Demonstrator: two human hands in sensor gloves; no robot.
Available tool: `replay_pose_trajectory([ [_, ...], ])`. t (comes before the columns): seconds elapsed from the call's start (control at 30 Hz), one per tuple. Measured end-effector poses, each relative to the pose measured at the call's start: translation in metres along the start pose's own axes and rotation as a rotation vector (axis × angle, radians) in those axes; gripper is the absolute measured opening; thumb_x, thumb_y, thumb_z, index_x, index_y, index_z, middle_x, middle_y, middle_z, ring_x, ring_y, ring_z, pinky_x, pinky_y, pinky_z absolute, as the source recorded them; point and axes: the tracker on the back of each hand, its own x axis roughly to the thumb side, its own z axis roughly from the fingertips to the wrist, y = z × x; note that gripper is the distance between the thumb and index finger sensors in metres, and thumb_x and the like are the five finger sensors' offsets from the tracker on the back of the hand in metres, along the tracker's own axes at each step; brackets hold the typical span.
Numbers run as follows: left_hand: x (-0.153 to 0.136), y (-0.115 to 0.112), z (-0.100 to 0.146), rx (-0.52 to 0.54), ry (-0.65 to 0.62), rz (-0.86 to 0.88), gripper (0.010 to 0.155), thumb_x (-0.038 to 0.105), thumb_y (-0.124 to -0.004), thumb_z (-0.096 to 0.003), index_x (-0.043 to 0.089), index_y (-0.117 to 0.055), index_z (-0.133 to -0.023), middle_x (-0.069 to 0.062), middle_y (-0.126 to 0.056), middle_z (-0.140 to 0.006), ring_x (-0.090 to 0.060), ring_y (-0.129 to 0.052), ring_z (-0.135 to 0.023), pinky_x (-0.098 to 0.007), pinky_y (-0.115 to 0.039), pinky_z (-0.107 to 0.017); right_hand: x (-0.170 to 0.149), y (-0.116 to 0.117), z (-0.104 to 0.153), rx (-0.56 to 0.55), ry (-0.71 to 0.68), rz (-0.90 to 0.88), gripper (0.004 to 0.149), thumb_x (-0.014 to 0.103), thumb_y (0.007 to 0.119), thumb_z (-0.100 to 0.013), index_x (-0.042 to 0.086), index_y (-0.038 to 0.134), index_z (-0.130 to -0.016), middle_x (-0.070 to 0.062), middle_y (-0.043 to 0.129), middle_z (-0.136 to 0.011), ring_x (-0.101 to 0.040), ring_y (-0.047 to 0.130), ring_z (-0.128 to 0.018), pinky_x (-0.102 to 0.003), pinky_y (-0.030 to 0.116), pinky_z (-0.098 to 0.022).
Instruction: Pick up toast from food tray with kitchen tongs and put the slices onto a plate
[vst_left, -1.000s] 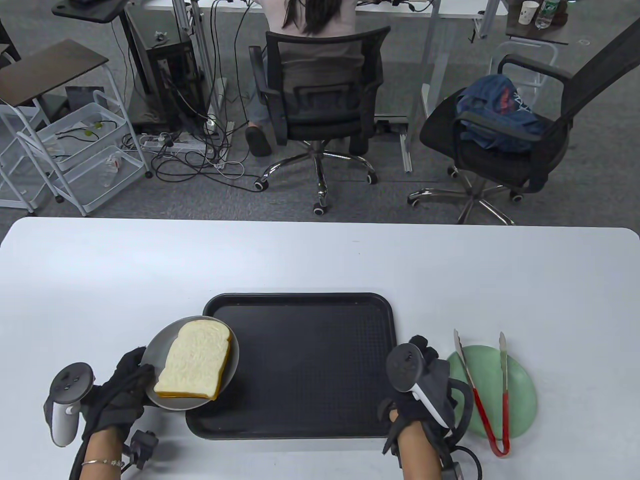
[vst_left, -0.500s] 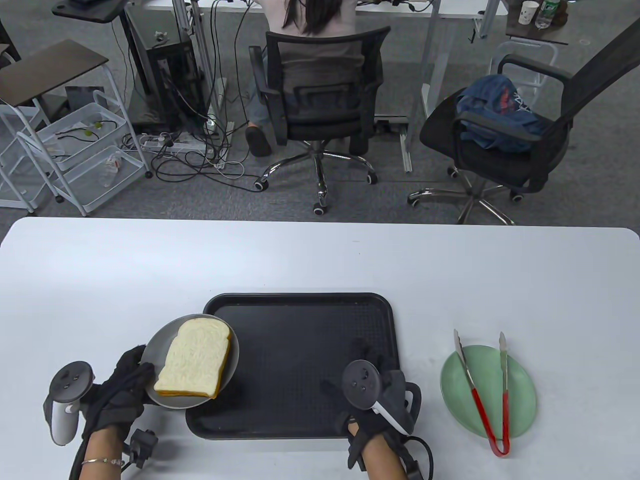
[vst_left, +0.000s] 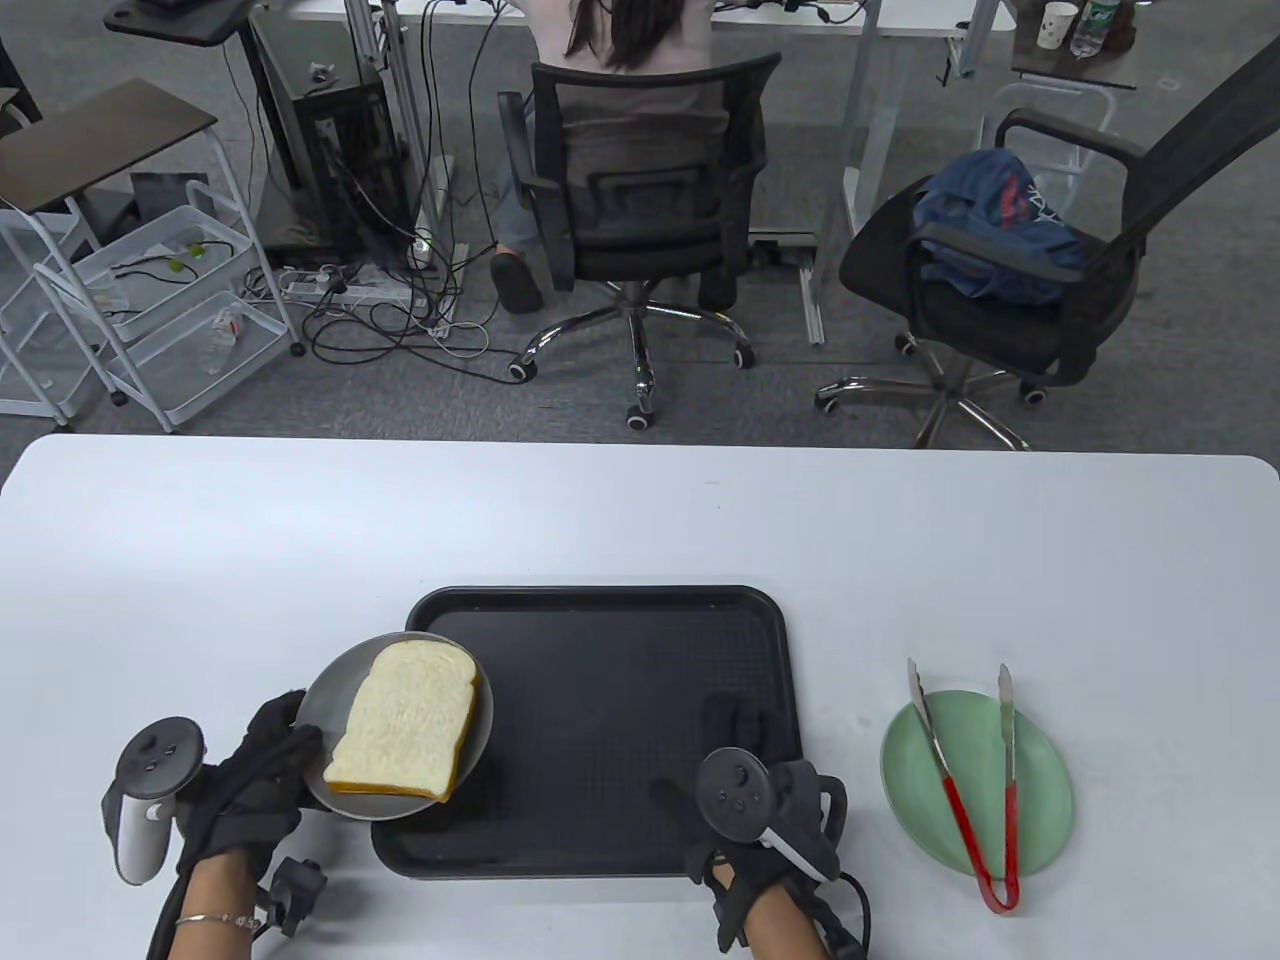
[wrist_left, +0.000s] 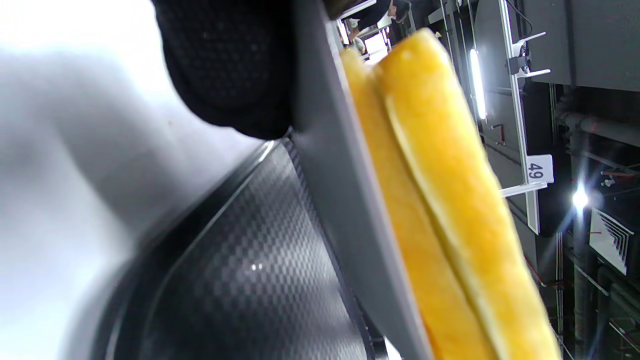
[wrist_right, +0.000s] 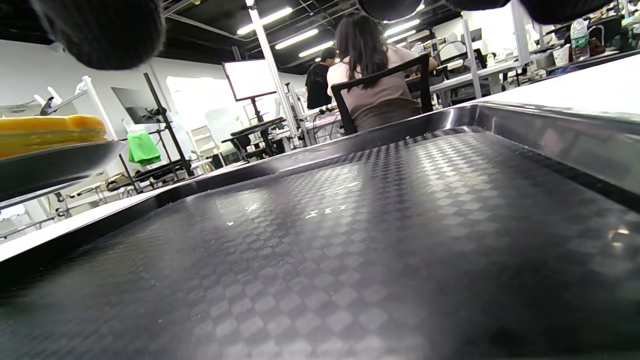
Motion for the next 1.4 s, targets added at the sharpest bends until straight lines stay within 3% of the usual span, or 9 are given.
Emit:
replay_pose_trajectory([
  [0.2, -0.001, 0.005, -0.001, 0.007, -0.001, 0.018, 0.06, 0.02, -0.057, -0.0717, -0.004, -0.03, -0.119, -0.023, -0.073, -0.101, -0.026, -0.104, -0.061, -0.025, -0.097, -0.045, 0.003, 0.003, 0.0, 0.029, -0.02, -0.01, 0.097, 0.057, 0.076, -0.04, -0.001, 0.026, -0.1, -0.037, 0.038, -0.103, -0.069, 0.039, -0.082, -0.077, 0.052, -0.047],
  [1.03, -0.047, 0.044, 0.004, 0.263, 0.2, 0.251, 0.067, 0.02, -0.048, -0.0744, -0.015, -0.005, -0.111, -0.032, -0.046, -0.109, -0.03, -0.093, -0.085, -0.026, -0.093, -0.065, 0.012, 0.011, 0.0, 0.074, -0.056, 0.021, 0.097, 0.057, 0.076, -0.04, -0.001, 0.025, -0.1, -0.037, 0.035, -0.103, -0.068, 0.038, -0.083, -0.078, 0.05, -0.047],
  [1.4, -0.05, 0.046, 0.004, 0.306, 0.247, 0.204, 0.068, 0.018, -0.049, -0.0739, -0.017, -0.003, -0.11, -0.034, -0.045, -0.109, -0.032, -0.092, -0.087, -0.028, -0.091, -0.066, 0.013, 0.012, 0.0, 0.094, -0.059, 0.017, 0.097, 0.057, 0.076, -0.04, -0.001, 0.025, -0.1, -0.037, 0.034, -0.103, -0.068, 0.037, -0.083, -0.079, 0.049, -0.047],
])
